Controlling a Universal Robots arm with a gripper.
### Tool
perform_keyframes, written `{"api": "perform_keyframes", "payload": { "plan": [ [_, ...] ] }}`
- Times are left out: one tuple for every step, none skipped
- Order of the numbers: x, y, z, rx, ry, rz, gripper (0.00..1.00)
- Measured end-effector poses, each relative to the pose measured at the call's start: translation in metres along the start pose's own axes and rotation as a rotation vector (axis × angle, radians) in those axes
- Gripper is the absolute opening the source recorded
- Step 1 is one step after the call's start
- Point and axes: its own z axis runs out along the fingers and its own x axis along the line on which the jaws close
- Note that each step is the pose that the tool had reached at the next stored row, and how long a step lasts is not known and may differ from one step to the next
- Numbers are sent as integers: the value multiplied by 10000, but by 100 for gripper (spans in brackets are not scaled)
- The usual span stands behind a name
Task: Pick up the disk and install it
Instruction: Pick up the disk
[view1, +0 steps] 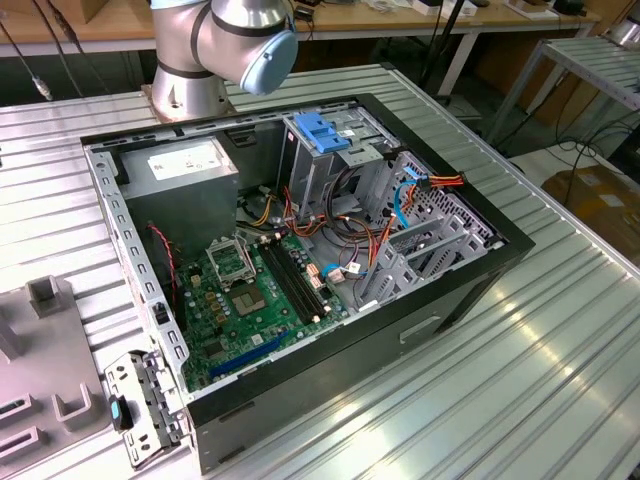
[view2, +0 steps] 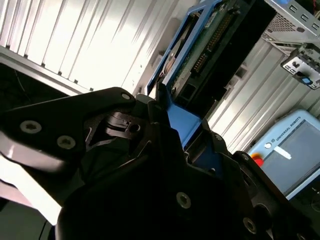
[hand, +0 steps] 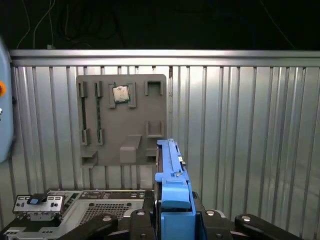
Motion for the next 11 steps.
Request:
{"api": "perform_keyframes", "payload": {
  "plan": [
    [0,-71,8,-3,2,0,37],
    [0,-96,12,-2,1,-1,37],
    [-1,-117,16,-1,0,0,37],
    [-1,-144,19,-1,1,0,37],
    [-1,-167,23,-1,0,-1,37],
    [-1,-192,26,-1,1,-1,37],
    [-1,-217,29,-2,1,0,37],
    [-1,-251,34,-1,1,0,37],
    [-1,-272,37,-1,1,-1,37],
    [-2,-297,40,-1,0,-1,37],
    [-2,-325,44,-1,1,0,37]
  ]
}}
